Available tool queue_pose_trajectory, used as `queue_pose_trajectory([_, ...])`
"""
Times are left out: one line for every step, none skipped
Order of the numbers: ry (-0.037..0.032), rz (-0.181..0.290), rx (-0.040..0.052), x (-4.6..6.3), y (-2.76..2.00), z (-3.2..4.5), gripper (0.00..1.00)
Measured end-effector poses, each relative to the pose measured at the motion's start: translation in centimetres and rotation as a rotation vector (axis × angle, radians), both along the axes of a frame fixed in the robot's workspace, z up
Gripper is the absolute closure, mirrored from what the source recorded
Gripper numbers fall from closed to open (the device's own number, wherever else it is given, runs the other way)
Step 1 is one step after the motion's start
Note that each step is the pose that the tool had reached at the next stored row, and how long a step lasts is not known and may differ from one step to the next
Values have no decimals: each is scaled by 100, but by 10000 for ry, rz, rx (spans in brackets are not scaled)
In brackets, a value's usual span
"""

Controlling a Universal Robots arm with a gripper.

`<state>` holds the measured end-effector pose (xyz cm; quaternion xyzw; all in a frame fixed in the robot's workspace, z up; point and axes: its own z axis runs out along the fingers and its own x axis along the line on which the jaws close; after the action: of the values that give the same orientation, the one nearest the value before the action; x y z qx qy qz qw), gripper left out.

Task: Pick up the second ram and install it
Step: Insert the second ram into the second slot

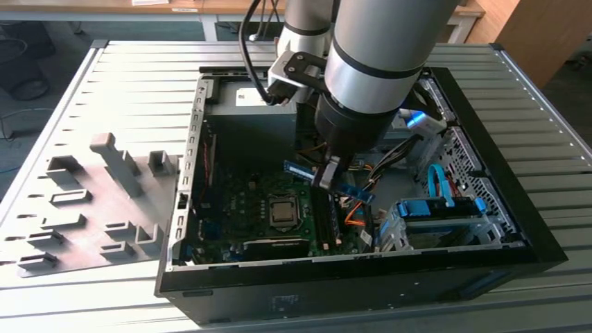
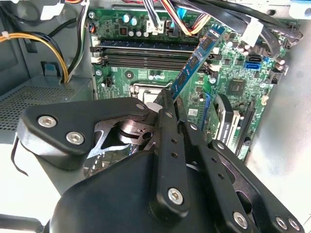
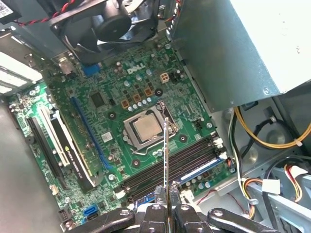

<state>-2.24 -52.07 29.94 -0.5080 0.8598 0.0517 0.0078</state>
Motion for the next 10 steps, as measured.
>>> queue_pose_trajectory([0,-61,-1,0,0,0,86])
queue_pose_trajectory([0,-121,0,0,0,-1,86])
queue_pose_trajectory([0,-182,0,0,0,-1,86])
queue_pose_trajectory([0,-242,0,0,0,-1,86])
queue_pose_trajectory([0,-305,-1,0,0,-1,86])
queue_pose_trajectory([0,-367,-1,0,0,-2,86])
queue_pose_trajectory([0,-432,-1,0,0,-2,86])
queue_pose_trajectory([0,-506,-1,0,0,-2,86])
queue_pose_trajectory([0,-587,-1,0,0,-2,86])
queue_pose_trajectory([0,-668,-1,0,0,-2,86])
